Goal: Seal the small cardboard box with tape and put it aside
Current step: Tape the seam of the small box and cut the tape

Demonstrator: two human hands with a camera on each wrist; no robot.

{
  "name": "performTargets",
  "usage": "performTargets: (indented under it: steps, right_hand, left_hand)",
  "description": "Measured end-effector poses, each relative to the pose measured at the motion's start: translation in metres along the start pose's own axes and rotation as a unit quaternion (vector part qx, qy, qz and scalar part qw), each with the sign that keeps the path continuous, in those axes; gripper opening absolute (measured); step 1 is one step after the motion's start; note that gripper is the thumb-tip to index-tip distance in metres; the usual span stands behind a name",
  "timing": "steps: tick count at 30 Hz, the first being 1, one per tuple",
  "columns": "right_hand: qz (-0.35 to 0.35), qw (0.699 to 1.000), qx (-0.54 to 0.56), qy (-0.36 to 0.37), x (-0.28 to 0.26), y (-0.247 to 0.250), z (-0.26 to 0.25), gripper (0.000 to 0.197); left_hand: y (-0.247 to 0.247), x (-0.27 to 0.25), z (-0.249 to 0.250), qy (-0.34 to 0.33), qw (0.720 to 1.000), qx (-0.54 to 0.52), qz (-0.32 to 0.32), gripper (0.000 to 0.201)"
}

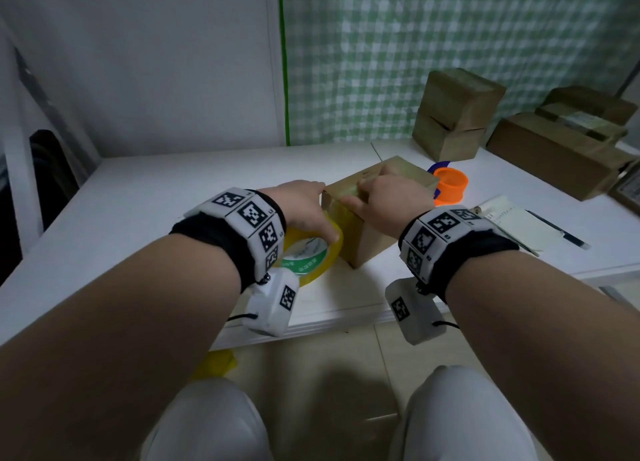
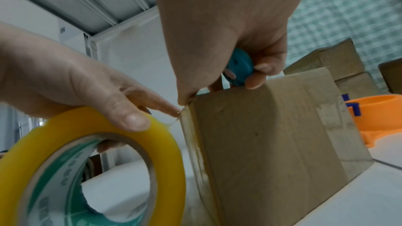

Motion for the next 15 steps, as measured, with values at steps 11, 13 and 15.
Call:
performTargets:
  steps: [11, 13, 15]
  right_hand:
    - [-0.012, 0.999, -0.048, -0.021, -0.001, 0.0, -0.002, 0.062]
    - [-0.021, 0.998, -0.055, -0.025, 0.0, -0.001, -0.002, 0.062]
    - [-0.027, 0.997, -0.06, -0.032, 0.0, -0.002, -0.002, 0.062]
  left_hand:
    - [-0.002, -0.004, -0.016, 0.013, 0.997, -0.074, -0.033, 0.046]
    - [-0.007, -0.001, -0.019, 0.022, 0.999, -0.007, -0.041, 0.046]
    - [-0.009, 0.001, -0.017, 0.022, 0.998, 0.05, -0.037, 0.046]
Point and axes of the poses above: each hand's wrist, its own x-axis towards the middle knuckle, its own y-axis out of the back of the hand, z = x × y, the point moved 9 cm from there along x, towards the middle knuckle, and after that the axes turned 15 degrees about -x, right-handed, at the moved point
